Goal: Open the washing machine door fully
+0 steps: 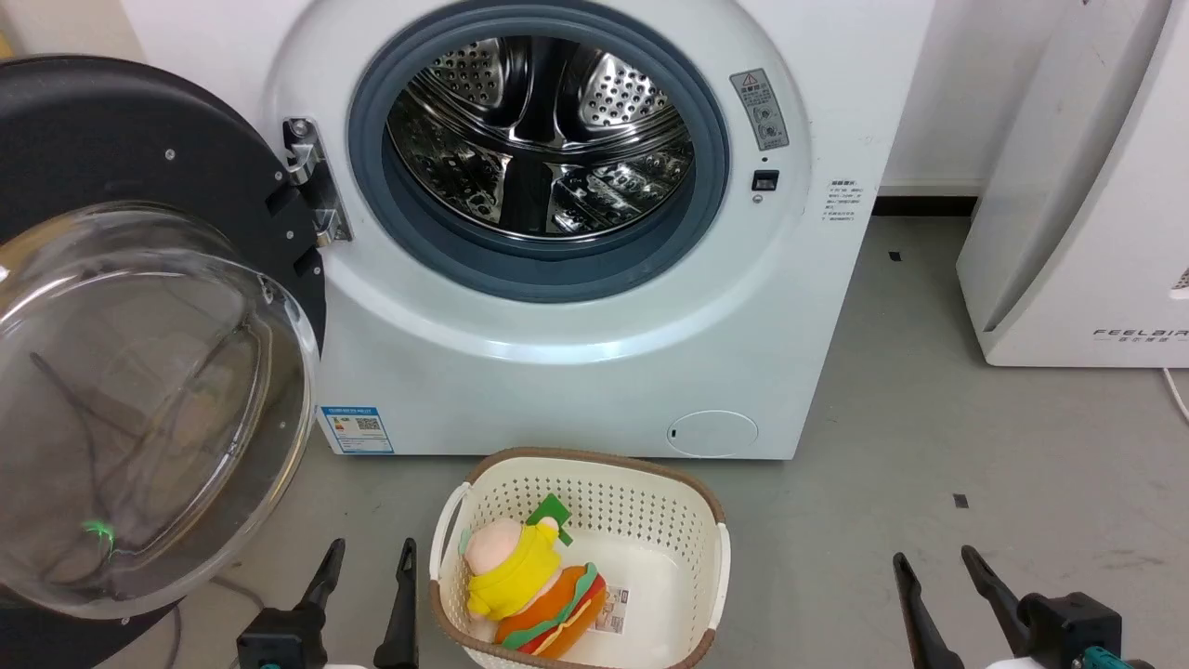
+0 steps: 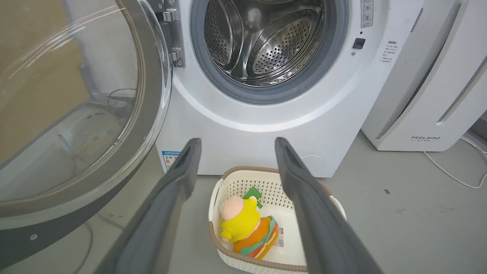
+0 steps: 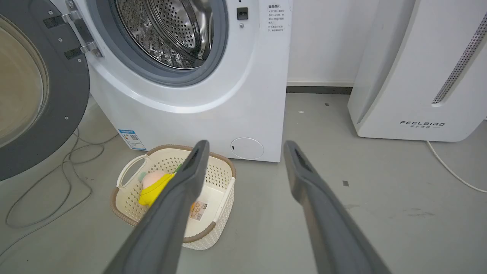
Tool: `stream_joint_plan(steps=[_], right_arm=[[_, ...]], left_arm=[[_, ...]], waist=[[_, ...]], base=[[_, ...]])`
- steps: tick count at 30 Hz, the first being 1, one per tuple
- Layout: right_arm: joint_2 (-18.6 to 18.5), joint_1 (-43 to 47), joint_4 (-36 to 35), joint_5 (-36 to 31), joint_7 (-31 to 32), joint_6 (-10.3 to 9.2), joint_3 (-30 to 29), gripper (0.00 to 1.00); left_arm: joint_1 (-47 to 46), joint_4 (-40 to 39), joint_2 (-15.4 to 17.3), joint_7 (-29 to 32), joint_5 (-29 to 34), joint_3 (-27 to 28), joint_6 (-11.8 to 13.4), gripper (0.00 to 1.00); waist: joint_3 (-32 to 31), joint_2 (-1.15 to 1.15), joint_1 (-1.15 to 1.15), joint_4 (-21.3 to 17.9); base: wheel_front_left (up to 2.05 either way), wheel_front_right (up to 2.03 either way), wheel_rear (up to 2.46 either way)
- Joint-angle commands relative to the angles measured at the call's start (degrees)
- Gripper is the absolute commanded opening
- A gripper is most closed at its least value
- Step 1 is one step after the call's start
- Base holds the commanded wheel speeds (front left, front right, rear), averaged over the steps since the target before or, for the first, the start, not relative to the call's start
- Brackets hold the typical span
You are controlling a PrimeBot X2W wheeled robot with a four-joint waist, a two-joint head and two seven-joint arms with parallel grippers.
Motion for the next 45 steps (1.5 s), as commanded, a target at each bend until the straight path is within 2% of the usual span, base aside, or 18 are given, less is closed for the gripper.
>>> stream_joint_plan(steps=[1,6,7,45], right_arm=[[0.17,0.50,-0.25,0.42,-0.24,0.03,0.09,1.00],[0.17,0.43,-0.27,0.23,-0.20,0.03,-0.06,1.00],[-0.01,-0.05,-0.01,-0.03,0.03,0.00,-0.11,0.00],[0.04,-2.08,-1.54,-1.80,1.06,0.01,0.14,0.00]], left_arm=[[-0.79,0.09,0.40,-0.17,-0.23,-0.08,0.22,1.00],[-0.84,0.20,0.47,-0.29,-0.45,-0.22,0.47,1.00],[0.07,0.13,0.01,-0.04,0.01,-0.16,0.37,0.00],[-1.49,-2.01,-1.09,2.98,3.09,1.43,-0.13,0.00]], waist=[[0.04,0.00,0.00,0.01],[-0.02,0.00,0.00,0.03],[-0.04,0.00,0.00,0.04],[0.36,0.00,0.00,-0.47]], base=[[0.00,0.00,0.00],[0.00,0.00,0.00],[0.00,0.00,0.00],[0.00,0.00,0.00]])
